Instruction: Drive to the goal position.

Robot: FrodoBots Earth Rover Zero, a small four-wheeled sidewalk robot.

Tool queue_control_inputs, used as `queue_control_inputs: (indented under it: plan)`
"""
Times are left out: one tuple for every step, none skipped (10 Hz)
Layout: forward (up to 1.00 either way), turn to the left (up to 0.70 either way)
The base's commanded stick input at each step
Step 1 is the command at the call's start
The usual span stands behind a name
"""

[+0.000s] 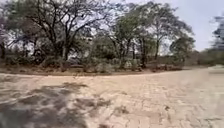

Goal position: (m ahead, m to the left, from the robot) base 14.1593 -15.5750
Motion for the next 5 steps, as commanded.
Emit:
queue_control_inputs:
  plan:
    - [0.7,0.0]
    - [0.7,-0.22]
    - [0.7,-0.32]
    - [0.7,-0.35]
    - [0.7,-0.35]
